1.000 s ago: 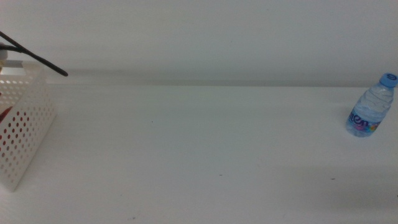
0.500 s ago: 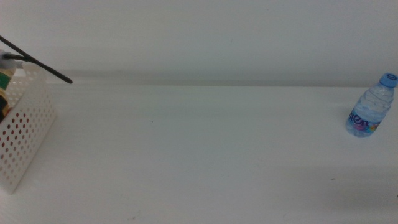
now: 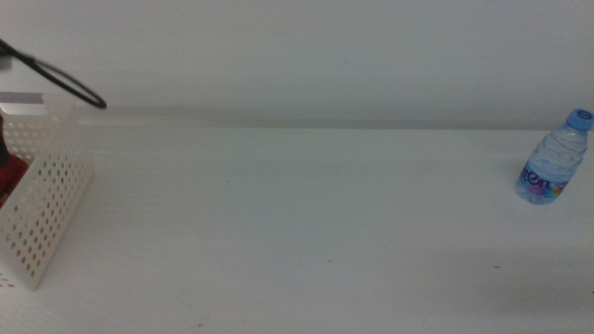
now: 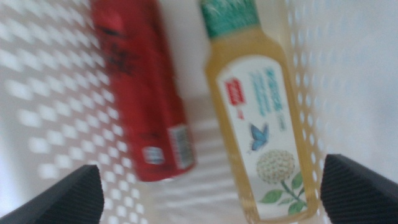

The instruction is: Use arms to grab the bottles and put them into the dustbin to the left of the table.

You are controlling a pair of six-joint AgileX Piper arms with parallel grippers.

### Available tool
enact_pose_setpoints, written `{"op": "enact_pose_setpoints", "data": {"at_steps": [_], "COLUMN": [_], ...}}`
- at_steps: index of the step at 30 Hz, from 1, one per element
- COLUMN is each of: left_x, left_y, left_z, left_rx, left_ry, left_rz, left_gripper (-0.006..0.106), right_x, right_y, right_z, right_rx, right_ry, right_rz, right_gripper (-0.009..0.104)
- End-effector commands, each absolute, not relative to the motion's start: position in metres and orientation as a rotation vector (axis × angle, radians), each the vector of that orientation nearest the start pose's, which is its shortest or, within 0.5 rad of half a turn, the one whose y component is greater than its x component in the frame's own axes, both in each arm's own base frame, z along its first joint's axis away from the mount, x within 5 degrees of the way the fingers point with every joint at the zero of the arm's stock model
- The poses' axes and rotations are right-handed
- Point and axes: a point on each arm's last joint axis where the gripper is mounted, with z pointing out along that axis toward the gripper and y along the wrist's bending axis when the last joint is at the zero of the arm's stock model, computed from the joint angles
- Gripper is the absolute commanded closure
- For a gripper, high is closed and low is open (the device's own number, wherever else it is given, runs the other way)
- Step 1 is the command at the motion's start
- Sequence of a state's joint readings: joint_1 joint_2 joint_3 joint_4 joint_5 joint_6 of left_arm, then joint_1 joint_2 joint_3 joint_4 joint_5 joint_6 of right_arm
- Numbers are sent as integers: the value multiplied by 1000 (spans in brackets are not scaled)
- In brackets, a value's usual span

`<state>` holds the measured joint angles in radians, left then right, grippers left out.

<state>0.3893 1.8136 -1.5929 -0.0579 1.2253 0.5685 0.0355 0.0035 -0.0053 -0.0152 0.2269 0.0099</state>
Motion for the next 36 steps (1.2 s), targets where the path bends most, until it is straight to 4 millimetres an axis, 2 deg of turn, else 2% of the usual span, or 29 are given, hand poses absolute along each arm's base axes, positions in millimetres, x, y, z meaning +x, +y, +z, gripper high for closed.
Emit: {"op": "enact_pose_setpoints", "data": {"at_steps": [1, 4, 7, 11, 13, 18, 22, 24, 27, 32, 36], "left_x": [340, 334, 321, 293, 270, 207, 153, 131, 112, 96, 88], "left_y": [126, 113, 94, 61, 39, -24, -61, -67, -68, -68, -66], "left_z": [317, 352, 384, 426, 437, 438, 430, 427, 429, 442, 446], "left_rx": [254, 272, 266, 204, 259, 436, 553, 614, 625, 646, 640], "left_ry": [2908, 2791, 2671, 2473, 2395, 2293, 2236, 2239, 2234, 2095, 2065], "left_rz": [76, 88, 18, -241, -350, -375, -319, -270, -267, -353, -402], "left_gripper": [7, 7, 7, 7, 7, 7, 7, 7, 7, 7, 7], "right_x": [55, 55, 55, 55, 55, 55, 55, 55, 55, 55, 55], "right_y": [1, 1, 1, 1, 1, 1, 1, 1, 1, 1, 1], "right_z": [182, 182, 182, 182, 182, 182, 182, 182, 182, 182, 182], "right_rx": [-40, -40, -40, -40, -40, -40, -40, -40, -40, -40, -40], "right_ry": [1704, 1704, 1704, 1704, 1704, 1704, 1704, 1704, 1704, 1704, 1704], "right_rz": [2, 2, 2, 2, 2, 2, 2, 2, 2, 2, 2], "right_gripper": [10, 10, 10, 10, 10, 10, 10, 10, 10, 10, 10]}}
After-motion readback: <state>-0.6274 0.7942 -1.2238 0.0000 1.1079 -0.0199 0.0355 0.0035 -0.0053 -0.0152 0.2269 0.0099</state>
